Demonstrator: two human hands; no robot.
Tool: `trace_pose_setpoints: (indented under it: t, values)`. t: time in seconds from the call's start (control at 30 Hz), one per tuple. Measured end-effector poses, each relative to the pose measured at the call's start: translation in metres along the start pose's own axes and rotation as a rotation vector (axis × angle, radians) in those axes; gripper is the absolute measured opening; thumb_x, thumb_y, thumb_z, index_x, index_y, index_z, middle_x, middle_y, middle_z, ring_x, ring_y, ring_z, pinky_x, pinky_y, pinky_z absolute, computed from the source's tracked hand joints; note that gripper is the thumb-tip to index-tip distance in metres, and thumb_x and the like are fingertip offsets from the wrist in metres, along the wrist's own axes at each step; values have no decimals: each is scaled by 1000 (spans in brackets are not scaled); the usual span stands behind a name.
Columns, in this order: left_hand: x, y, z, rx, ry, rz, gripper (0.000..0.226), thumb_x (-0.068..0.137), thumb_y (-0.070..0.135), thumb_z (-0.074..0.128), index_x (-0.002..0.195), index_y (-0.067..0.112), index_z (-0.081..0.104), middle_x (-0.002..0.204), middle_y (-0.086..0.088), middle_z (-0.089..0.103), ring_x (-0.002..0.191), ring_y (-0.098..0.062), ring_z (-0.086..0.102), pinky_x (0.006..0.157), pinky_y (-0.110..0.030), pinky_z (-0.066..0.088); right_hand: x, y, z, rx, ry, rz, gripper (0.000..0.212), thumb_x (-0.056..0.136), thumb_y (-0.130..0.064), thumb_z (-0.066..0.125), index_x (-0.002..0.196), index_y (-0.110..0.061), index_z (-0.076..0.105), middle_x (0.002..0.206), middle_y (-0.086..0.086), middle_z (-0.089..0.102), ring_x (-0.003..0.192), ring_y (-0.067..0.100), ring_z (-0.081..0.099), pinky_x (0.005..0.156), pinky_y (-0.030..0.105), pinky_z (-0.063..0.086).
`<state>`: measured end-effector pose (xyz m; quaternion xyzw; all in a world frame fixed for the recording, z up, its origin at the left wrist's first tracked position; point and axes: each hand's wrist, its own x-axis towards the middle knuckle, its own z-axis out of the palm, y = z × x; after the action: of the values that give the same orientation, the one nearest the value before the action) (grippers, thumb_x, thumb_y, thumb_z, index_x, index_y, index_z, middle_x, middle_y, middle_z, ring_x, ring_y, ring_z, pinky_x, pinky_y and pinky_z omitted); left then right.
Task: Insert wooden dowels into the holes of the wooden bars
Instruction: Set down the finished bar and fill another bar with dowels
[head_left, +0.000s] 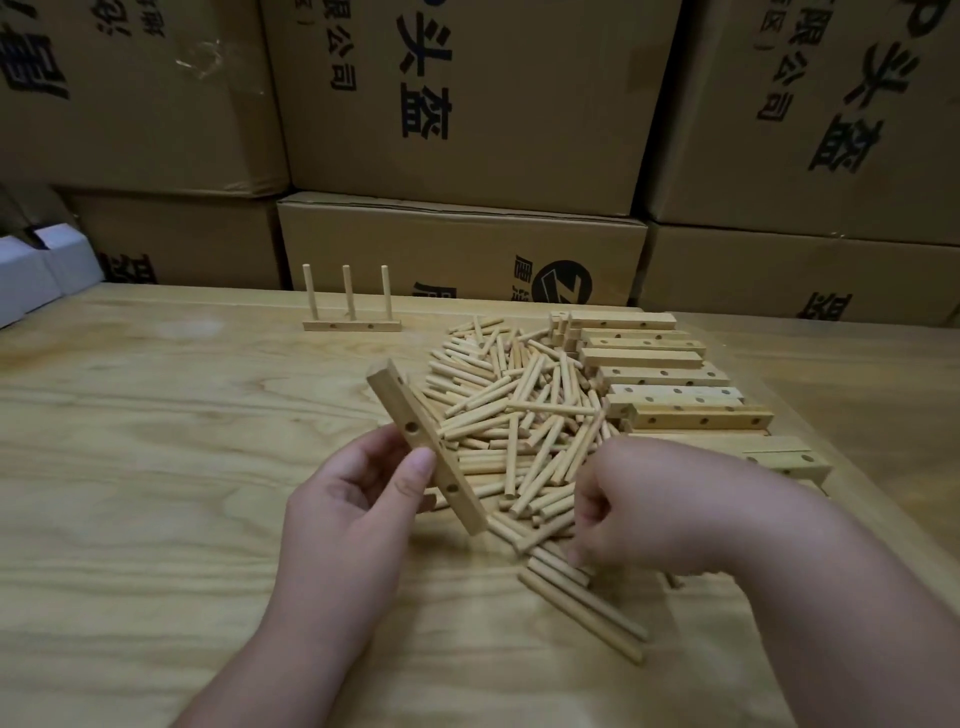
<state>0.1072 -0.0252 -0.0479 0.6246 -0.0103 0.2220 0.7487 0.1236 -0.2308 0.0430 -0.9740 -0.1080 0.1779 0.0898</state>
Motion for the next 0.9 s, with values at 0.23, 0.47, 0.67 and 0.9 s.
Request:
trace_pose_setpoints:
  t: [0.23, 0.47, 0.67, 0.9]
  values:
    - [1, -1, 0, -40, 49, -19, 27, 75, 30, 70, 100, 20, 72, 93, 4, 79, 74, -10, 74, 60, -18, 57, 9, -6, 16, -147, -4, 87, 44, 59, -61, 84, 74, -23, 68, 68, -8, 67, 68, 13, 65, 54, 28, 51]
    - [1, -2, -2, -37, 38, -9, 32, 74, 33, 72, 103, 20, 73, 96, 3, 79, 80, -10, 74, 62, -19, 57, 12, -10, 23, -244, -64, 77, 45, 61, -57, 82, 65, -18, 60, 60, -8, 59, 61, 14, 60, 50, 25, 42]
    - [0, -2, -1, -28, 20, -11, 32, 74, 33, 71, 103, 20, 73, 97, 2, 79, 83, -10, 75, 62, -20, 58, 20, -3, 27, -200, 38, 51, 34, 73, -50, 76, 68, -20, 61, 61, -6, 59, 60, 15, 58, 50, 27, 42]
    - [1, -2, -2, -78, -3, -97, 36, 76, 33, 70, 106, 14, 74, 102, -4, 79, 90, -18, 76, 66, -27, 61, 19, 6, 12, -83, 146, 46, 33, 78, -57, 74, 75, -24, 69, 68, -6, 66, 66, 14, 63, 55, 28, 48]
